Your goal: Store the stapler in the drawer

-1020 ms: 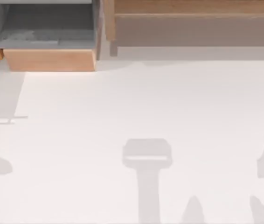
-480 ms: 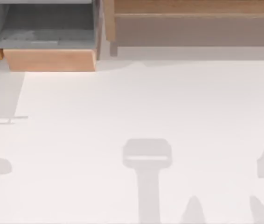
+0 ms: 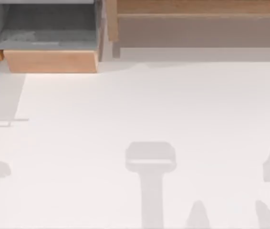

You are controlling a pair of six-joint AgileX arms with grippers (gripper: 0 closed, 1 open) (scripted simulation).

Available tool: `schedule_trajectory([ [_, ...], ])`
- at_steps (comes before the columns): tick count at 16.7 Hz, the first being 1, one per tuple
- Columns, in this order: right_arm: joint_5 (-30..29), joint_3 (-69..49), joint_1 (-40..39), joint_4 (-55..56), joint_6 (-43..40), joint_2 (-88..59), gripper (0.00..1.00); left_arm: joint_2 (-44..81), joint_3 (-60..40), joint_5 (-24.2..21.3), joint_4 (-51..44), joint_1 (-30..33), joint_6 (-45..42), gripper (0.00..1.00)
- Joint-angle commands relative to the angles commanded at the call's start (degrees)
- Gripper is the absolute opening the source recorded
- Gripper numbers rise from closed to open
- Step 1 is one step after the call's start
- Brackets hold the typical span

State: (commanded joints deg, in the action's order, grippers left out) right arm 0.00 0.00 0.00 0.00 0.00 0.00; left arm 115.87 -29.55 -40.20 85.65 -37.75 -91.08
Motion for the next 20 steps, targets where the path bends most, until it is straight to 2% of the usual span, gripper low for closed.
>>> schedule_trajectory([
  [5,0.00,0.00,0.00,0.00,0.00,0.00,1.00,1.43,-1.80,0.94,-1.64,1.03,0.27,0.00],
  [12,0.00,0.00,0.00,0.00,0.00,0.00,1.00,5.65,-12.14,6.70,-7.40,6.63,0.50,0.00],
  [17,0.00,0.00,0.00,0.00,0.00,0.00,1.00,5.95,-12.31,6.90,-7.86,6.71,0.56,0.00],
  [20,0.00,0.00,0.00,0.00,0.00,0.00,1.00,8.01,-16.01,8.50,-10.33,8.24,0.62,0.00],
])
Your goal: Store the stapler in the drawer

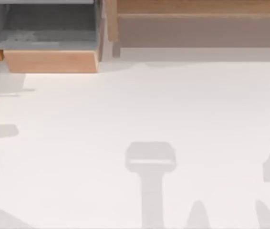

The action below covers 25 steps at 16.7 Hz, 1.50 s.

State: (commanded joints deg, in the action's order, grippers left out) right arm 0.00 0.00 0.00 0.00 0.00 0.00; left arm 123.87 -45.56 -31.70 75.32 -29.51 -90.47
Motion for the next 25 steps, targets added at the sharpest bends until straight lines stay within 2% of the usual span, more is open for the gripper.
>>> schedule_trajectory([
  [5,0.00,0.00,0.00,0.00,0.00,0.00,1.00,3.38,-9.54,2.70,-4.35,2.87,0.17,0.00],
  [12,0.00,0.00,0.00,0.00,0.00,0.00,1.00,4.70,-10.99,3.35,-5.87,3.54,0.29,0.00],
  [19,0.00,0.00,0.00,0.00,0.00,0.00,1.00,10.86,-25.32,6.73,-13.01,6.77,0.42,0.00],
  [24,0.00,0.00,0.00,0.00,0.00,0.00,1.00,11.41,-26.21,7.04,-13.71,7.06,0.48,0.00],
  [25,0.00,0.00,0.00,0.00,0.00,0.00,1.00,11.41,-26.21,7.04,-13.71,7.06,0.48,0.08],
])
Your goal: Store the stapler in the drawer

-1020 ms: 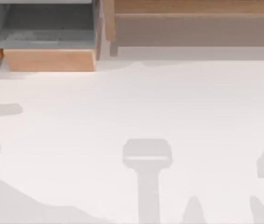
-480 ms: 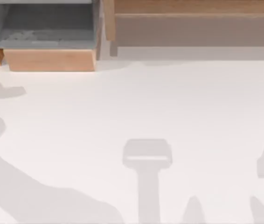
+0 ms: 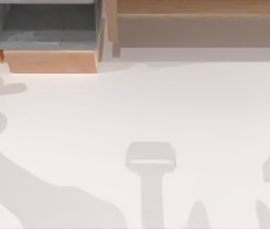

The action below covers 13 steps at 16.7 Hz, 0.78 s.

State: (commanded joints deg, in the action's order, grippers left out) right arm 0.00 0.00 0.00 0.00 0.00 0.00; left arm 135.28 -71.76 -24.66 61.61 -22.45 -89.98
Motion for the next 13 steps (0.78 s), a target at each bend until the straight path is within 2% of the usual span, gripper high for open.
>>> schedule_trajectory([
  [12,0.00,0.00,0.00,0.00,0.00,0.00,1.00,0.00,0.00,0.00,0.00,0.00,0.00,0.98],
  [13,0.00,0.00,0.00,0.00,0.00,0.00,1.00,0.00,0.00,0.00,0.00,0.00,0.00,1.00],
])
